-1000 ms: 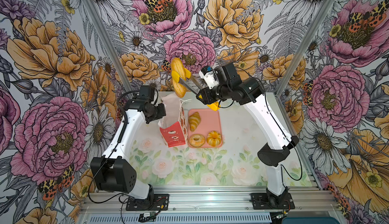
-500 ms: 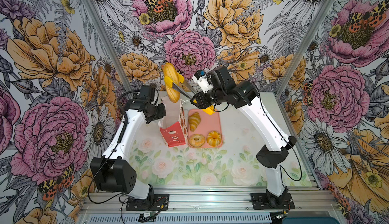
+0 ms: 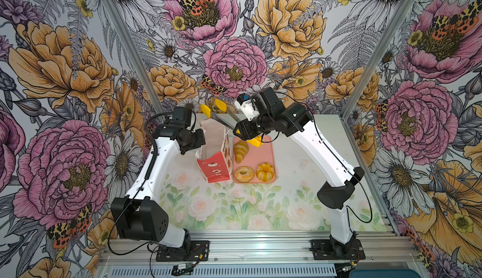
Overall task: Pack bread into a paper bag
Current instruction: Place the fake bread in the paper bag, then pick up the fake bread from the plate.
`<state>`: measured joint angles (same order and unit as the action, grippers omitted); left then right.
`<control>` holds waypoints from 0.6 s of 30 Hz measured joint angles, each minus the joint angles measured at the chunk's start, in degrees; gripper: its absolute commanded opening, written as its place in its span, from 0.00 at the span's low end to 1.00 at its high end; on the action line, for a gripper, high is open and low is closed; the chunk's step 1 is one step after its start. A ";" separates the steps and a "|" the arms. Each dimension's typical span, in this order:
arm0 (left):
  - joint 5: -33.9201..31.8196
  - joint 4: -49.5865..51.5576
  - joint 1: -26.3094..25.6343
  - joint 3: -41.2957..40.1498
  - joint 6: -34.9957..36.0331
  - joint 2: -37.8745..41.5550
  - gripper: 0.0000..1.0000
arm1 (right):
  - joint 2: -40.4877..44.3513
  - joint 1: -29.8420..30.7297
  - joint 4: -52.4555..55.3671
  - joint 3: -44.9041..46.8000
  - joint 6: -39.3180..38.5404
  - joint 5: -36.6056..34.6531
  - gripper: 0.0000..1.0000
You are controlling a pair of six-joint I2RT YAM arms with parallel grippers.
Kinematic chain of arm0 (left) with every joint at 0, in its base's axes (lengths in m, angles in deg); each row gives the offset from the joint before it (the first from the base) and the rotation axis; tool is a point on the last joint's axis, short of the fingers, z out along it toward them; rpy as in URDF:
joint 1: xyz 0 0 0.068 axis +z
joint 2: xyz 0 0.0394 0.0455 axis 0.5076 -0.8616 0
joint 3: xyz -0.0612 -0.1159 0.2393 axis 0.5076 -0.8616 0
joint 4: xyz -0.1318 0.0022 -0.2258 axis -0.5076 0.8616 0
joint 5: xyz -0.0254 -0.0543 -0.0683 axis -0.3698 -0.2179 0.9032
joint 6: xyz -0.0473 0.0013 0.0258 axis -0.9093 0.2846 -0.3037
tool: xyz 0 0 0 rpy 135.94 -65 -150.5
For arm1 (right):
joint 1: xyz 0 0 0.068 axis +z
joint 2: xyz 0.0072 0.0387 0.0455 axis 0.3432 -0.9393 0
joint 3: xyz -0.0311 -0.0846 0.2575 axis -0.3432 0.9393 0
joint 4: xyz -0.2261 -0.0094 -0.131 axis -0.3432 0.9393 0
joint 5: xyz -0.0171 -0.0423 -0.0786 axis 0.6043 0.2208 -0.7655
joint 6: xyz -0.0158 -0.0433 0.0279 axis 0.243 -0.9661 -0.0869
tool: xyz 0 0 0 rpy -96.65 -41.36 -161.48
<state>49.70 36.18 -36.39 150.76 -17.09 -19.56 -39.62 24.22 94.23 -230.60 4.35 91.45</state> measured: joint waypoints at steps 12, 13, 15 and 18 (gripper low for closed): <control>0.00 0.02 0.00 -0.20 0.00 0.00 0.00 | 0.07 -3.37 -0.13 0.22 0.35 -5.22 0.64; 0.00 -0.02 0.00 -0.33 0.00 0.00 0.00 | 0.26 -4.35 -0.39 0.66 0.68 -5.84 0.64; 0.00 0.00 0.00 -0.63 0.00 0.00 0.00 | 0.92 -6.64 -0.66 2.10 1.38 -6.75 0.64; 0.00 0.00 0.00 -0.96 0.02 0.02 0.00 | 2.16 -10.21 -0.76 4.94 2.34 -8.22 0.64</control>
<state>49.70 36.18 -36.39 149.79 -17.07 -19.54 -37.45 14.02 93.46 -225.66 6.69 83.24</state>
